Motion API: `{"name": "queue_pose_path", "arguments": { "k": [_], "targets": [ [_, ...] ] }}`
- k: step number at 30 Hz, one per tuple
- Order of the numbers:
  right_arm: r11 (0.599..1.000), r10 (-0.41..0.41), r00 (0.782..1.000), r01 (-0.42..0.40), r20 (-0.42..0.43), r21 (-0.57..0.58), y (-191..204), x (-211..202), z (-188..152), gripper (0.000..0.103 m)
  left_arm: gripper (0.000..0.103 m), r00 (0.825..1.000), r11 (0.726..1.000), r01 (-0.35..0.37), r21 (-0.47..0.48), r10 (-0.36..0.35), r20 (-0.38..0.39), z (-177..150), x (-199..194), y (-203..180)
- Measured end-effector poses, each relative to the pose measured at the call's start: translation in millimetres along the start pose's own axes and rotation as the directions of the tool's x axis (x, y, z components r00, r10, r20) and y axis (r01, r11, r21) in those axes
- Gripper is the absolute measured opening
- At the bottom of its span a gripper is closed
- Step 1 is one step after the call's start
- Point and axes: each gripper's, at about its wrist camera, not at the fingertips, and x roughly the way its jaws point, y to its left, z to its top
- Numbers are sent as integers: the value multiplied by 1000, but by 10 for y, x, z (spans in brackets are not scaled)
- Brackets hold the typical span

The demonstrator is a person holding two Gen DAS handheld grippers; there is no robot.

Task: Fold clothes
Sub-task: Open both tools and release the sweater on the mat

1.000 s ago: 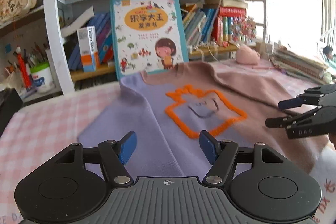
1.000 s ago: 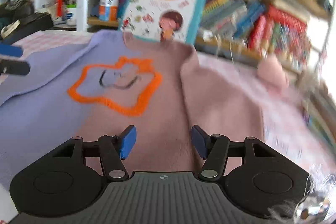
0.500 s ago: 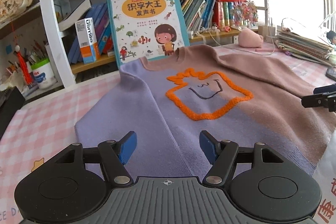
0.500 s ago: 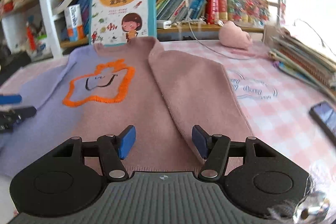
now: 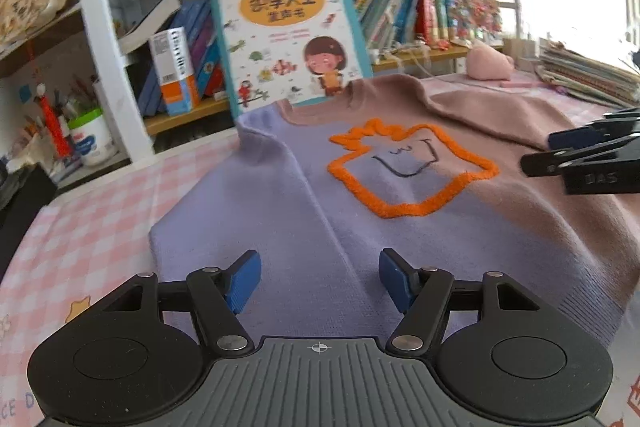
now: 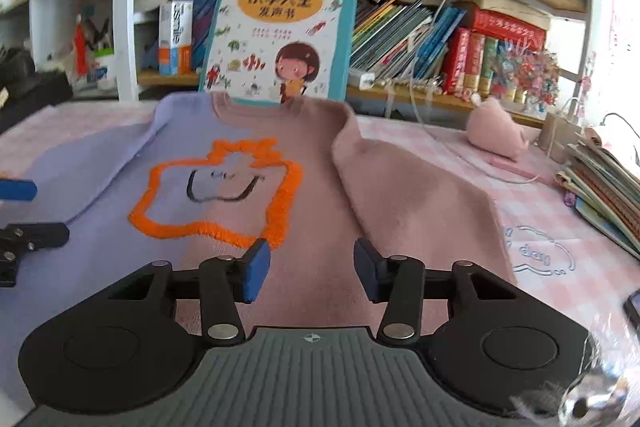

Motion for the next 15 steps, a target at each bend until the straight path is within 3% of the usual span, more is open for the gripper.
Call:
{"name": "queue_pose_path", "arguments": {
  "k": [2, 5, 6, 10, 12, 15],
  "targets": [
    [1000, 12, 1000, -12, -28, 5, 1, 48, -31, 44, 67, 1000, 999, 10, 31, -9, -12, -4, 9, -59],
    [999, 28, 998, -27, -50, 22, -12, 87, -49, 45, 56, 999, 999, 3, 51, -1, -36, -25, 47, -70],
    [999, 32, 998, -30, -52, 27, -20, 89, -52, 45, 43, 999, 999, 6, 43, -4, -39, -21, 42, -50],
    [999, 37, 998, -35, -56, 37, -33, 90, -63, 47, 11, 999, 998, -33, 49, 34, -23, 7, -24, 41],
    [999, 33, 998, -31, -57, 36, -28, 89, -63, 49, 9, 998, 997, -60, 37, 61, -13, 39, -67, 171],
    [998, 36, 998, -33, -60, 50, -56, 93, -63, 53, 8, 997, 995, -71, -65, 72, 11, 125, -155, 602]
  ]
}}
